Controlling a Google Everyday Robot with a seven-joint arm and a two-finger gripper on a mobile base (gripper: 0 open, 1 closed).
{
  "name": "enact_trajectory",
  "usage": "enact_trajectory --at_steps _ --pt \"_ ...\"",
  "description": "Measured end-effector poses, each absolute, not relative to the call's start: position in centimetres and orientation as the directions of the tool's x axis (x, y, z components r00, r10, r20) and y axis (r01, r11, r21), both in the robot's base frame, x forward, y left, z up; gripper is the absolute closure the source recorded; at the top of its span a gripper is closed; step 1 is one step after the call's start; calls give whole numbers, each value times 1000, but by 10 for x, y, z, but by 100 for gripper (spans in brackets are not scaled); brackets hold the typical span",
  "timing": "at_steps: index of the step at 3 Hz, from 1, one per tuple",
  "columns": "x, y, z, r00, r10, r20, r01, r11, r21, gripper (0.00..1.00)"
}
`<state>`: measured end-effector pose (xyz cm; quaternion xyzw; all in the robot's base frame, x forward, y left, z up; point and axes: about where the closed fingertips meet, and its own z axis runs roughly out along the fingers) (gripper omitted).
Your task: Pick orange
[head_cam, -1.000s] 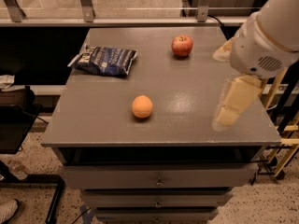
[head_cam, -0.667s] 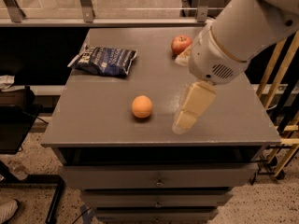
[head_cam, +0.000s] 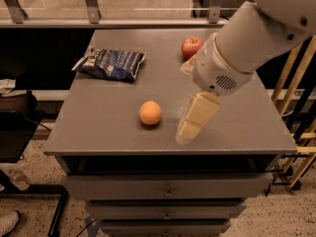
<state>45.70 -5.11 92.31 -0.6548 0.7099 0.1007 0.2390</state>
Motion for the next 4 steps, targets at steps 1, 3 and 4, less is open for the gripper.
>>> enact_trajectory --at_steps 1,3,4 --pt "470 -37 900 -24 -865 -501 -980 120 -161 0" --pt "488 -16 873 -9 -837 -548 -980 115 -161 0" --pt "494 -5 865 4 -825 -566 -981 105 -161 0"
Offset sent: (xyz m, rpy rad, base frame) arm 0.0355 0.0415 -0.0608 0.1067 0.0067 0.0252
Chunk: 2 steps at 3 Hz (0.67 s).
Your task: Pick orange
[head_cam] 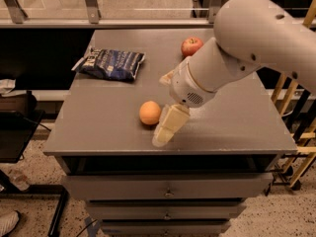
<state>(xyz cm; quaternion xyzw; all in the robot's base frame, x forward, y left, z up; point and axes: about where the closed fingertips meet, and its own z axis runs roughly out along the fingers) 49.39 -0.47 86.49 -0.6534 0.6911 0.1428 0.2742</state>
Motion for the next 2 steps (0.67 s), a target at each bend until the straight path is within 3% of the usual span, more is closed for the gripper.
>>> enact_trajectory --at_steps 1,2 --pt "498 7 859 19 -815 -579 -983 90 -158 0" --pt "501 14 847 19 -808 -589 -986 81 -144 16"
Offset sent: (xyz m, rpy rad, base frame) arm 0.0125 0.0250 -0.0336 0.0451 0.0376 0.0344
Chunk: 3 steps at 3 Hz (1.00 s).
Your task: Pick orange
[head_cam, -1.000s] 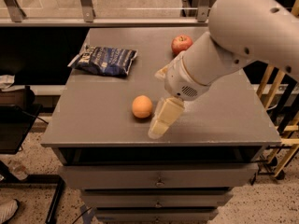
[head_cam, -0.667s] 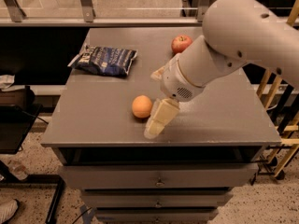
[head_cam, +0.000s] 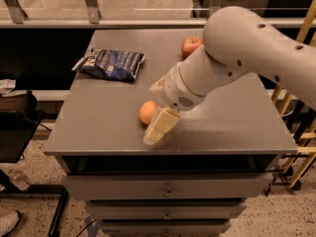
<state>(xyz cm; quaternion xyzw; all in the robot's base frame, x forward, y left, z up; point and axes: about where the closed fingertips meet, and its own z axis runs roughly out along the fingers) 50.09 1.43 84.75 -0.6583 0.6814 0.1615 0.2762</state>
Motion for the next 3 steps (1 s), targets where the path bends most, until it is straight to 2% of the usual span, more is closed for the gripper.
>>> enact_trajectory --at_steps 3 --pt "509 6 844 30 -762 -647 -984 92 -154 85"
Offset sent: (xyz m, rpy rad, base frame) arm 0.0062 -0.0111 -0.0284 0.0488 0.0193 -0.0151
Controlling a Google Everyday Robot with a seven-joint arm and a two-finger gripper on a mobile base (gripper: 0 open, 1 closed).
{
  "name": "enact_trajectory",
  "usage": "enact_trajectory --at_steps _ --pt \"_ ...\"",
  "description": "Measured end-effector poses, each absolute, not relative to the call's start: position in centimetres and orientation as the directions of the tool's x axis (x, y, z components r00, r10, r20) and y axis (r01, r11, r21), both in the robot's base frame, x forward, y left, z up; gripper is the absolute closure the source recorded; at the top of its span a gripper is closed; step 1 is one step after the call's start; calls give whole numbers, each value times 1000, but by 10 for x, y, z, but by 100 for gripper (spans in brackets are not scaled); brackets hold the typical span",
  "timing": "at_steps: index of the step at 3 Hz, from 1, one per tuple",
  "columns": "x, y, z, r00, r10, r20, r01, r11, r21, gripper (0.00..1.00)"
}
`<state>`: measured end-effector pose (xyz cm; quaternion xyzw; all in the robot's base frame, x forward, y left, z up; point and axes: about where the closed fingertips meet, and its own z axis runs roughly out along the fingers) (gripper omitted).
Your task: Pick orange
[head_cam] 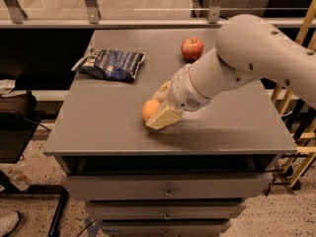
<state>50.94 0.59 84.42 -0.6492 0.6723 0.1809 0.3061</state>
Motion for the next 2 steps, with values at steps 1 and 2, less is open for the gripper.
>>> enact_trajectory --at_steps 1,2 --pt "516 1 875 81 -707 -703 -975 89 -201 100" --pt "519 -3 909 136 -619 -774 -972 69 -226 100"
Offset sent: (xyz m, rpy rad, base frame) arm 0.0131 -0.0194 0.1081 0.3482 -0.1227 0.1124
